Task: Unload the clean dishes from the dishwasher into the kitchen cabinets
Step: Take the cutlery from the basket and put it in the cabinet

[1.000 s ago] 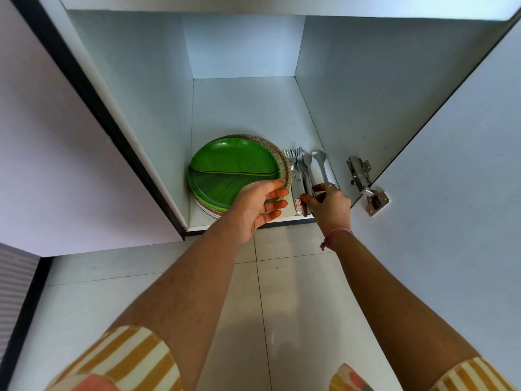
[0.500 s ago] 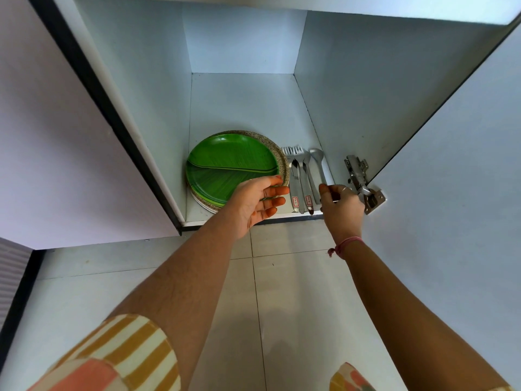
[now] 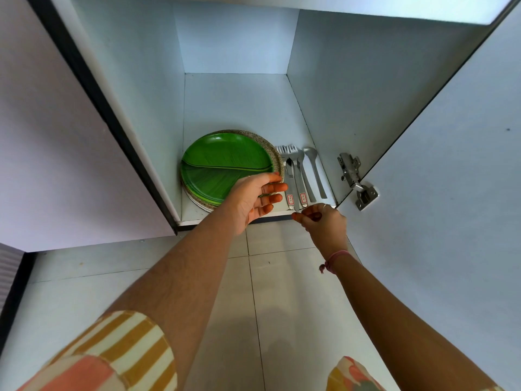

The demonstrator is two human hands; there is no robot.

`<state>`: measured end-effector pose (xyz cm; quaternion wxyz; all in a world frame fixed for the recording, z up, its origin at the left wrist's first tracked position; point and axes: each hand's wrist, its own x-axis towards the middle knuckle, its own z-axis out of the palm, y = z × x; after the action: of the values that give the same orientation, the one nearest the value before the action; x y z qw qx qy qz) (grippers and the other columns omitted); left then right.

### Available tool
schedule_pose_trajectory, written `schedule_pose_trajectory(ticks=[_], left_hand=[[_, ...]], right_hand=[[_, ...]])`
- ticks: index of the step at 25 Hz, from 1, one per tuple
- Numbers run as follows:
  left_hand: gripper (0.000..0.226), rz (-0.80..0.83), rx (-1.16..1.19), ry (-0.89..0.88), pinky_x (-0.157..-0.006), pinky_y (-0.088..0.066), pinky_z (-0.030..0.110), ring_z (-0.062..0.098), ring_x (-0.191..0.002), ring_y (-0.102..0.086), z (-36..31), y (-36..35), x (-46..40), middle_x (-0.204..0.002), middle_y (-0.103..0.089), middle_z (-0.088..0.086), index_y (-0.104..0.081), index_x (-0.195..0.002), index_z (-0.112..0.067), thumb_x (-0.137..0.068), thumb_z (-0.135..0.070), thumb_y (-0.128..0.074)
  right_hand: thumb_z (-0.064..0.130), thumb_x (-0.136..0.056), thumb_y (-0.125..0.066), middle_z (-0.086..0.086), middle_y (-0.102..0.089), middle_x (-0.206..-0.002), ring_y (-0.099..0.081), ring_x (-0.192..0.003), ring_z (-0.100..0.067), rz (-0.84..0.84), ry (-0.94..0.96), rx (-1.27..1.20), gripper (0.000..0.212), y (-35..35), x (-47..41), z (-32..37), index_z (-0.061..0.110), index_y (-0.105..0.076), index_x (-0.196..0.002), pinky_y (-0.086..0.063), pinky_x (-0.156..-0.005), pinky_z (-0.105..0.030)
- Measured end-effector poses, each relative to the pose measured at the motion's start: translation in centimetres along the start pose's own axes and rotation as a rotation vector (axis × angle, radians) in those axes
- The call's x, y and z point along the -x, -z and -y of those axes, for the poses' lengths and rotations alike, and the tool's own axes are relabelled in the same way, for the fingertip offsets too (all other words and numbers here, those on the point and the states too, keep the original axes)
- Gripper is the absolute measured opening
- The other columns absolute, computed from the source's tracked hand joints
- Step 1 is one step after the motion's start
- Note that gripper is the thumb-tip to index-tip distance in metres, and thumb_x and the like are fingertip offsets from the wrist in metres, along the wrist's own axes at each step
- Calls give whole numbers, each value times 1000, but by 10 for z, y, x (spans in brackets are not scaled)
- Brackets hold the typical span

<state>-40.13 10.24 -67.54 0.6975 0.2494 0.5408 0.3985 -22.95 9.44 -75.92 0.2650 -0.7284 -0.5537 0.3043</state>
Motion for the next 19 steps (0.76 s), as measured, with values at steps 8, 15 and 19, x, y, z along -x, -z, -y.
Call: schedule_pose_trajectory(ticks=[8,15,19], left_hand=[[15,-3,11,-27,-54,-46,18,10,-66,-62,-3,7,6,-87,-72,1,-66,-99,-13,-93,-22,-57],[15,-2,79,-57,-48,-45,16,9,-64,-61,-8,14,9,-83,-71,1,-66,-98,-12,-92,-22,-58],[14,-15,56,-39,-47,-45,16,9,-60,-60,-17,15,25,-77,-71,0,-66,-94,-12,-93,-21,-55]], right_hand=[[27,-85,-70,0,-65,-91,-63,-87,-17,-19,-12,-32,25,-6,-8,8,9,-68,-102,-55,-87,-34],[24,-84,-71,-1,-68,-83,-65,-78,-17,-45,-20,-96,18,-5,-6,8,11,-70,-96,-57,-83,-34],[26,-81,-74,-1,-69,-74,-65,-70,-15,-25,-79,-127,16,12,22,18,12,-72,-88,-58,-79,-31]])
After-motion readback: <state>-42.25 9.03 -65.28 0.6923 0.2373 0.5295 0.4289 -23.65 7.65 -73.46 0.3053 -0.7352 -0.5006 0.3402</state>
